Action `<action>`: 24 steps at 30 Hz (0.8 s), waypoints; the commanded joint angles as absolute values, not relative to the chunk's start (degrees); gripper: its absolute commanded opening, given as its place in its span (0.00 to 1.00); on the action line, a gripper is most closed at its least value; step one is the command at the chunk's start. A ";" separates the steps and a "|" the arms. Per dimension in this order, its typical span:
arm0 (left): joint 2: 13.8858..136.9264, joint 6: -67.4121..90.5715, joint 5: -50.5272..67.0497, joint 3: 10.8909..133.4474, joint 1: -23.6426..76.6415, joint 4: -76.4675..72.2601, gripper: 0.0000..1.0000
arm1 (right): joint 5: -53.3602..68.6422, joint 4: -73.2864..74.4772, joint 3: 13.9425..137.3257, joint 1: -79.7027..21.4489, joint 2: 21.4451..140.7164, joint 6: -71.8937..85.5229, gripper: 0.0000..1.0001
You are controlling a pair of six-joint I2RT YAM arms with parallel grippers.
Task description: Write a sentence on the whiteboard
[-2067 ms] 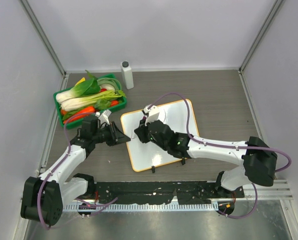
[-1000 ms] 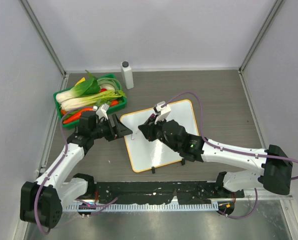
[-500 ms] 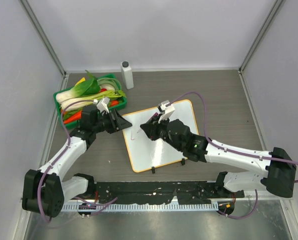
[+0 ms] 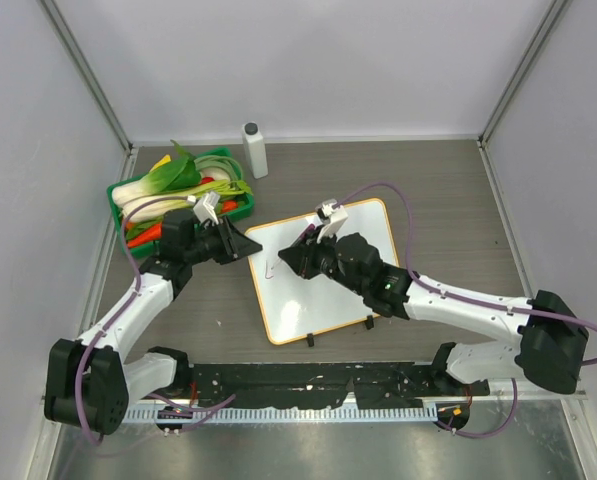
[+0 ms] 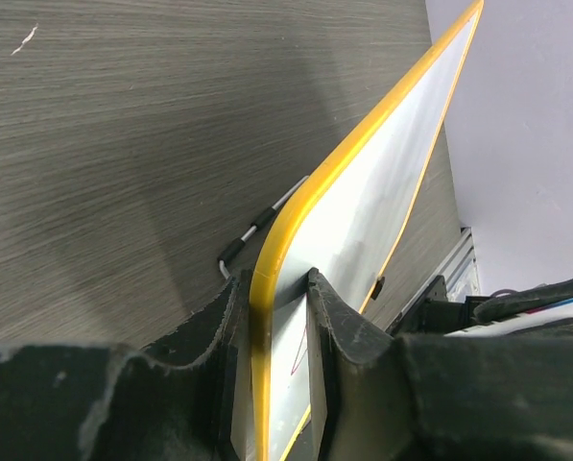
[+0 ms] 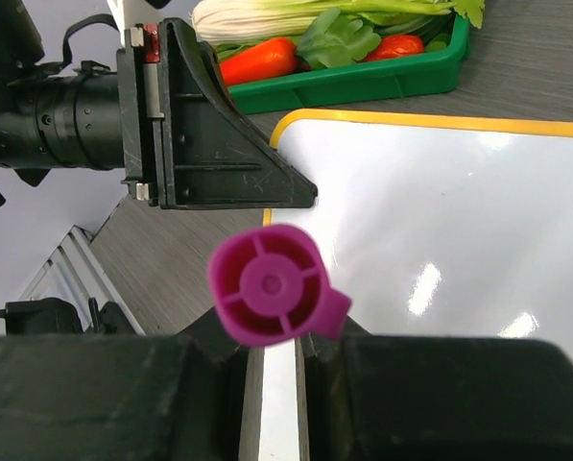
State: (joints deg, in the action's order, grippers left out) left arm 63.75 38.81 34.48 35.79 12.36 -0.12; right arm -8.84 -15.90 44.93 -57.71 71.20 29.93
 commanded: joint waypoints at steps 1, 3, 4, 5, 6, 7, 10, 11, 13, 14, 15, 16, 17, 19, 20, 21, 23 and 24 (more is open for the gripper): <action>62.93 35.68 31.47 36.39 12.22 2.63 0.14 | -9.22 -19.25 46.67 -57.74 72.77 29.18 0.02; 62.84 35.60 31.29 36.47 12.30 3.16 0.13 | -10.62 -18.90 46.85 -57.74 73.21 28.92 0.01; 62.75 35.68 31.29 36.56 12.22 3.34 0.13 | -11.16 -18.64 47.02 -57.74 73.39 28.65 0.01; 62.84 35.60 31.29 36.56 12.30 3.25 0.12 | -12.21 -18.63 46.93 -57.83 73.48 28.48 0.02; 62.84 35.60 31.29 36.56 12.30 3.34 0.12 | -12.65 -18.46 46.85 -57.75 73.65 28.13 0.01; 62.75 35.60 31.20 36.65 12.30 3.43 0.12 | -13.27 -18.46 46.93 -57.83 73.83 28.13 0.01; 62.75 35.68 31.29 36.56 12.22 3.43 0.10 | -13.62 -18.89 47.02 -57.75 74.53 27.86 0.02; 62.75 35.60 31.29 36.56 12.30 3.25 0.10 | -13.45 -19.07 47.02 -57.74 74.71 27.95 0.01; 62.84 35.60 31.03 36.39 12.30 3.16 0.10 | -13.36 -19.07 47.28 -57.83 75.32 28.21 0.02; 63.02 35.60 30.94 36.39 12.22 3.16 0.10 | -13.45 -18.99 47.29 -57.83 75.50 28.21 0.01; 63.02 35.60 31.02 36.39 12.22 2.99 0.09 | -13.53 -18.90 47.46 -57.75 75.59 28.21 0.02; 63.10 35.60 31.20 36.39 12.30 2.99 0.09 | -13.62 -18.72 47.46 -57.74 75.76 28.30 0.01; 63.28 35.60 31.29 36.39 12.22 2.90 0.09 | -13.80 -18.72 47.37 -57.83 75.85 28.30 0.01; 63.20 35.60 31.46 36.39 12.30 2.90 0.09 | -14.15 -18.46 47.29 -57.74 75.76 28.30 0.01; 63.28 35.60 31.38 36.39 12.30 2.90 0.08 | -14.50 -18.37 47.37 -57.74 75.76 28.39 0.02; 63.19 35.60 31.38 36.39 12.30 2.99 0.08 | -14.76 -18.20 47.20 -57.83 75.85 28.39 0.01; 63.11 35.60 31.38 36.47 12.30 2.99 0.08 | -15.20 -18.11 47.20 -57.83 75.94 28.48 0.01; 63.02 35.60 31.38 36.47 12.30 2.90 0.07 | -15.38 -18.02 47.20 -57.83 76.11 28.39 0.01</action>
